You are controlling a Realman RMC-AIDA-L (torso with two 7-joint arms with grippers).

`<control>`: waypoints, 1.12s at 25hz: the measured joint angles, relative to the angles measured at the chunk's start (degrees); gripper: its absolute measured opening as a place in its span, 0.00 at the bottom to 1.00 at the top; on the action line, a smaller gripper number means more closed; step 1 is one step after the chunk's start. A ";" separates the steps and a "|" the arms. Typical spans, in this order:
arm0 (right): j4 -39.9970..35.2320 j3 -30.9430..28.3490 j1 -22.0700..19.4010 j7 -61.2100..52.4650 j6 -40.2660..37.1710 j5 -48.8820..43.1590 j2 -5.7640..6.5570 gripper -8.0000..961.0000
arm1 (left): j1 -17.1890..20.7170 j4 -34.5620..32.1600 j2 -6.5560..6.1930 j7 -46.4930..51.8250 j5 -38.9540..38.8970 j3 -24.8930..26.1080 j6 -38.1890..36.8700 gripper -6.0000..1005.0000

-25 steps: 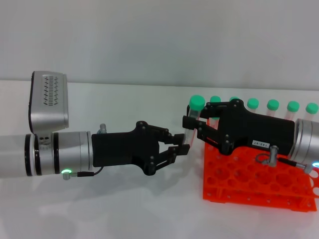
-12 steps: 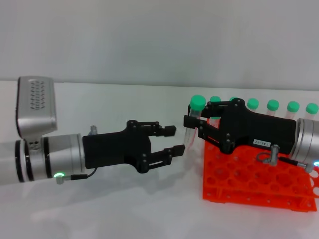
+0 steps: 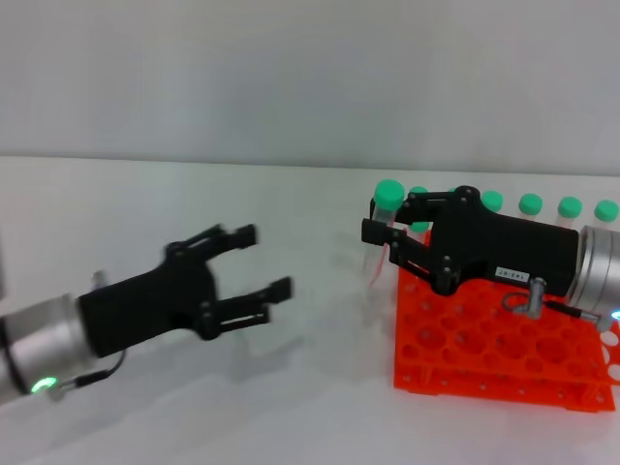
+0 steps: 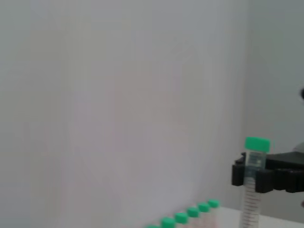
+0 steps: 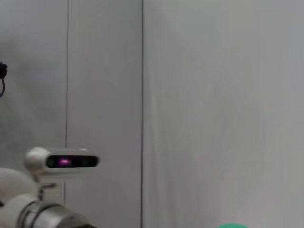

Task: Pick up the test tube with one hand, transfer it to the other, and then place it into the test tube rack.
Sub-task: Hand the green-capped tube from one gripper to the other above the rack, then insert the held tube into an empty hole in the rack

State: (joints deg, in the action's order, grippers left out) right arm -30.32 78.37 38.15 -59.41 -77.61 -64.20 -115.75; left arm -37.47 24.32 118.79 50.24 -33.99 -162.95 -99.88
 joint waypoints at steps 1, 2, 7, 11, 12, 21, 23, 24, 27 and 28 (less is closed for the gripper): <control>0.00 0.01 0.02 0.33 0.39 -0.01 -0.03 0.24 | 1.14 0.02 0.03 -0.66 -1.06 0.02 -0.24 0.76; -0.01 0.05 0.04 0.71 0.80 -0.01 -0.07 0.24 | 2.49 -0.13 0.09 -1.52 -2.27 0.02 -0.45 0.79; 0.00 0.24 0.18 2.64 3.21 -0.02 -0.29 0.25 | 7.93 -0.75 0.25 -2.61 -5.90 0.01 -0.59 0.89; 0.14 0.40 0.01 4.94 6.26 1.07 -0.43 0.25 | 10.79 -1.84 0.34 -2.66 -7.35 0.00 -0.34 0.89; 0.17 0.42 0.00 5.22 6.75 1.10 -0.41 0.25 | 11.10 -2.07 0.34 -2.68 -7.48 0.00 -0.30 0.89; -1.11 -0.13 -0.36 7.78 13.53 1.24 0.06 0.26 | 14.27 -2.53 0.33 -2.75 -8.74 0.00 0.83 0.89; -1.84 -0.15 -0.81 8.01 15.01 1.25 0.15 0.26 | 14.54 -2.53 0.30 -2.66 -8.85 0.00 0.94 0.89; -2.24 -0.15 -1.09 8.11 15.52 1.26 0.20 0.26 | 14.60 -2.53 0.27 -2.57 -8.86 0.00 1.02 0.89; -3.81 -0.25 -2.45 8.04 16.13 1.27 0.43 0.26 | 14.64 -2.47 0.22 -2.43 -8.89 0.00 1.31 0.89; -4.54 -0.46 -3.09 7.78 16.13 1.28 0.52 0.26 | 14.65 -2.42 0.20 -2.36 -8.89 0.00 1.36 0.89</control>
State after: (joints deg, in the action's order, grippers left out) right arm -34.86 77.91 35.06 -51.63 -61.48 -62.92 -115.22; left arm -22.82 21.91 118.98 47.88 -42.89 -162.95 -98.52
